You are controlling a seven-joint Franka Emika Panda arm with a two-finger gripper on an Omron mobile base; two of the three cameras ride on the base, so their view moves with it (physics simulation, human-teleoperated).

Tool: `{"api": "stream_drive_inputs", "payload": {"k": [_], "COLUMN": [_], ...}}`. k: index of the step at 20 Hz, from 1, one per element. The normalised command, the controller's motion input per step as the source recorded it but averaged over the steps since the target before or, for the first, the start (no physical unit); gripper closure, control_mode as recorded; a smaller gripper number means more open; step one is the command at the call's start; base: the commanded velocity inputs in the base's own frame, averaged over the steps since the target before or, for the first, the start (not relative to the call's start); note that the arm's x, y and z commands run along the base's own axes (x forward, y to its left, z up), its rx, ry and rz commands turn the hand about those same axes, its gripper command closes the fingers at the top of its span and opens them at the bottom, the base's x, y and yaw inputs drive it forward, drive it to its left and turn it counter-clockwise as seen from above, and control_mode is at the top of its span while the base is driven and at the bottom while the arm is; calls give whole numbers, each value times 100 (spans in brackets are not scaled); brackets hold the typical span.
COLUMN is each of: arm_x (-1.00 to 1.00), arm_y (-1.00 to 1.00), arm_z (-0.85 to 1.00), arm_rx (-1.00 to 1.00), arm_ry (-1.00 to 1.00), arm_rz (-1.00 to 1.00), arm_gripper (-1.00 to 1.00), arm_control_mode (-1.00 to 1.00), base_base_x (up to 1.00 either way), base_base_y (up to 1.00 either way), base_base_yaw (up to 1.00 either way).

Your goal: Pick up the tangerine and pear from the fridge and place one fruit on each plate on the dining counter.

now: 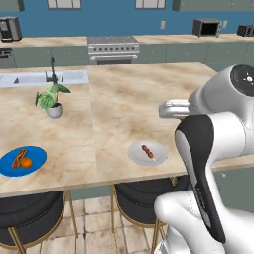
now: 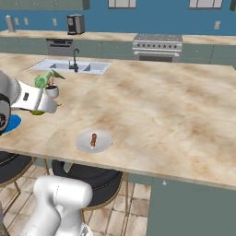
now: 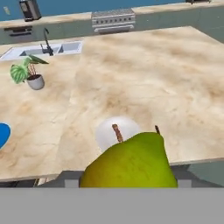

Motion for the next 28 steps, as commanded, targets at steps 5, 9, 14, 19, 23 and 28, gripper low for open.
{"api": "stream_drive_inputs", "payload": {"k": [5,9,14,19,23,28], "arm_x": [74,62,57,59,73,65], "arm_y": [-34,-18,-5,0,0,0], "arm_z": [-55,-77,-91,-75,-58,-61], "arm_rx": [10,2,0,0,0,0], "arm_ry": [30,20,15,13,10,2], "arm_rz": [-3,-1,-3,-7,-11,-9], "arm_gripper": [100,100,100,100,100,100], "arm_control_mode": [-100,-100,-100,-100,-100,-100], "base_base_x": [0,0,0,0,0,0], "base_base_y": [0,0,0,0,0,0], "base_base_yaw": [0,0,0,0,0,0]}}
